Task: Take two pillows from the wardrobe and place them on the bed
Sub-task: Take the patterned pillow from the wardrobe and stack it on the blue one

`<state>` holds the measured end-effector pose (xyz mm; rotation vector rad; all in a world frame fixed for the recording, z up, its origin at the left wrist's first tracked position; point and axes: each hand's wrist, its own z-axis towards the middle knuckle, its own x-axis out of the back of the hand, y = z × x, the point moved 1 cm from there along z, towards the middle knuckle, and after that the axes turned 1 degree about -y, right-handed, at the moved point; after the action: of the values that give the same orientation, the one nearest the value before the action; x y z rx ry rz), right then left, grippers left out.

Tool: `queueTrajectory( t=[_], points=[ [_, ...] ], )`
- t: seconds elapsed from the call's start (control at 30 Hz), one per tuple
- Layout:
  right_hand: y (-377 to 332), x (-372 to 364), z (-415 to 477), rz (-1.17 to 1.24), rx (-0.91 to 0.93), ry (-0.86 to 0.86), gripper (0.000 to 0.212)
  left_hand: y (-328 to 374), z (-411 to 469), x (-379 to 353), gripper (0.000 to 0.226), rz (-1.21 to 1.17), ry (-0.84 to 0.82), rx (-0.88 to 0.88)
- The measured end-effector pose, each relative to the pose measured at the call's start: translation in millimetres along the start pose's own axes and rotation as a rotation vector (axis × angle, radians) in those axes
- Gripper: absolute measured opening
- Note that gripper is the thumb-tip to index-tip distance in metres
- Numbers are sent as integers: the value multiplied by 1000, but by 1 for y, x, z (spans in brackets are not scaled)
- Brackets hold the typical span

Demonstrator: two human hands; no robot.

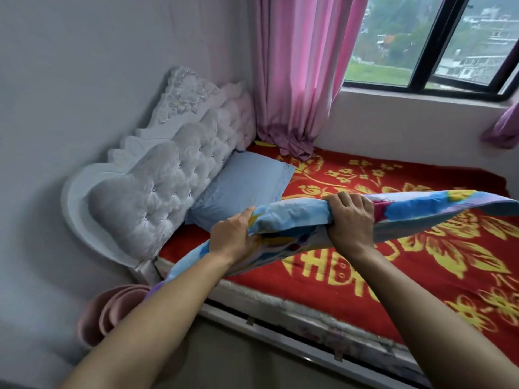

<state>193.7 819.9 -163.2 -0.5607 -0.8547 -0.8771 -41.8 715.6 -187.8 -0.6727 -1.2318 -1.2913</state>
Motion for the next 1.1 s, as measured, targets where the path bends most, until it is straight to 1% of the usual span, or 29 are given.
queueTrajectory(
  t=[0.1,0.17,0.27,0.37,0.47,0.5,0.63,0.7,0.77,0.83,0.87,0.93,0.97,1.0,1.03,1.1],
  points=[
    [9,-31,29,34,-52,10,39,-7,45,-11,69,14,53,-47],
    [17,-57,51,55,-98,-2,43,-11,80,-19,66,14,55,-72],
    [28,-102,97,110,-156,8,45,-18,140,-30,67,26,37,-108],
    [30,-141,151,166,-197,8,47,-29,199,-32,66,49,32,-89],
    [25,-174,204,237,-264,1,53,-44,250,-26,61,89,58,-73],
    [23,-183,221,257,-276,9,58,-50,267,-25,60,81,71,-64],
    [3,-220,271,361,-368,72,92,-81,315,-22,64,33,128,-9],
    [-14,-238,284,474,-467,159,101,-98,329,-23,61,2,143,39],
    [-31,-260,293,601,-621,225,109,-119,345,-27,58,-59,144,91],
    [-49,-282,303,754,-824,169,118,-140,363,-33,55,-110,140,130],
    [-55,-293,309,852,-948,123,118,-152,372,-38,50,-133,132,140],
    [-66,-316,321,1070,-1208,59,109,-175,391,-49,41,-202,90,142],
    [-70,-326,328,1134,-1268,48,104,-186,398,-55,38,-242,71,125],
    [-74,-336,335,1169,-1266,52,101,-196,406,-62,37,-275,47,94],
    [-77,-345,341,1167,-1221,78,97,-206,412,-68,41,-301,12,58],
    [-86,-358,356,1098,-1128,159,84,-224,424,-80,49,-360,-50,-17]
  ],
)
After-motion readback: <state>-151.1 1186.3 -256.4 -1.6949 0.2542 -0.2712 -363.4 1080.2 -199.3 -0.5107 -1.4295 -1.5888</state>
